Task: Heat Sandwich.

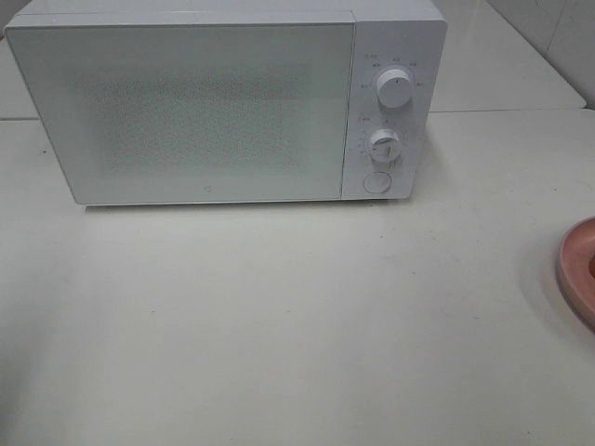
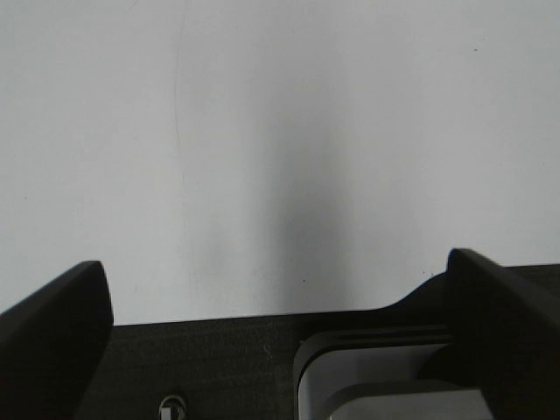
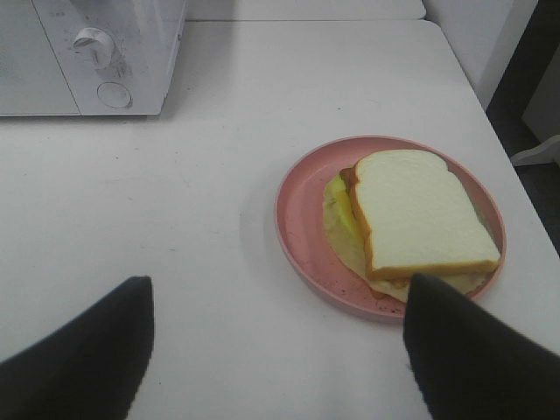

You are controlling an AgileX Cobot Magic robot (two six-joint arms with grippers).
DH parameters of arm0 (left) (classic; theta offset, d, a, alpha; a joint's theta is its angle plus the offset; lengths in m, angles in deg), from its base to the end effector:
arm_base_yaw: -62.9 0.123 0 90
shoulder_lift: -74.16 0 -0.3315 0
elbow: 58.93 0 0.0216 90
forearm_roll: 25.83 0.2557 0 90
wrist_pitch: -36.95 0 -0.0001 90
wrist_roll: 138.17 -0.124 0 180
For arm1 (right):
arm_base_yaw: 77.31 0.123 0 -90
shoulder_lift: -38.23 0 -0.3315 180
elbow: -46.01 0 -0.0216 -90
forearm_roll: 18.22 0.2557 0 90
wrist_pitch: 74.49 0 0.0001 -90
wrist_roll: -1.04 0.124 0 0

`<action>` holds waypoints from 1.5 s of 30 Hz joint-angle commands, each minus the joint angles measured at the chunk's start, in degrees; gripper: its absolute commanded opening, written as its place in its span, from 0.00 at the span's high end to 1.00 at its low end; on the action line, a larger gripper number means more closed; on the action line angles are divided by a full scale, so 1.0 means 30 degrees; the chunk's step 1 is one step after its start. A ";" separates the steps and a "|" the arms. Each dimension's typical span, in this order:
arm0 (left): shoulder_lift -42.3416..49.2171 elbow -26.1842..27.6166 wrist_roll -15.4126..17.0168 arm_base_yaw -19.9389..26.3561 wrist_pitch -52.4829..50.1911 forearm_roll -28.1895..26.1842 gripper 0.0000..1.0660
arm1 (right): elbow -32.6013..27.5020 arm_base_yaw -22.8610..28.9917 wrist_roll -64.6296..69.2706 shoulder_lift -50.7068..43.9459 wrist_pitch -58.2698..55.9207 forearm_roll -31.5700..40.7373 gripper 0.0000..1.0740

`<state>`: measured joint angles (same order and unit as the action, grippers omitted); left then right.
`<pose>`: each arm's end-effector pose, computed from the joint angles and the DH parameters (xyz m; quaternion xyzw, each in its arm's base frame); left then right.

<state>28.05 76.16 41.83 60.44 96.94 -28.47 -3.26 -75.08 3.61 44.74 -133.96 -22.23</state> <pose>0.0859 -0.0086 0.2705 0.0146 0.9678 -0.0276 0.2497 -0.0178 -0.0082 0.2695 0.0036 0.8440 -0.0125 0.5361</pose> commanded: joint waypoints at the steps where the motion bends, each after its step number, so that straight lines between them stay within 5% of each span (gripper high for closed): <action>1: 0.2063 -0.1127 -0.0095 0.0038 -0.0401 0.0019 0.09 | -0.0019 -0.0115 -0.0057 -0.0554 0.0038 0.0019 0.29; 28: 1.3827 -0.1681 -0.0172 0.0038 -0.0210 0.0076 0.09 | -0.0019 -0.0115 -0.0057 -0.0554 0.0038 0.0019 0.29; 45: 1.3713 -0.1700 -0.0210 0.0038 -0.0210 0.0076 0.09 | -0.0019 -0.0115 -0.0057 -0.0363 0.0038 0.0019 0.29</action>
<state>67.64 71.35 41.31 60.44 96.59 -28.13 -3.26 -75.08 3.61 44.74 -133.96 -22.23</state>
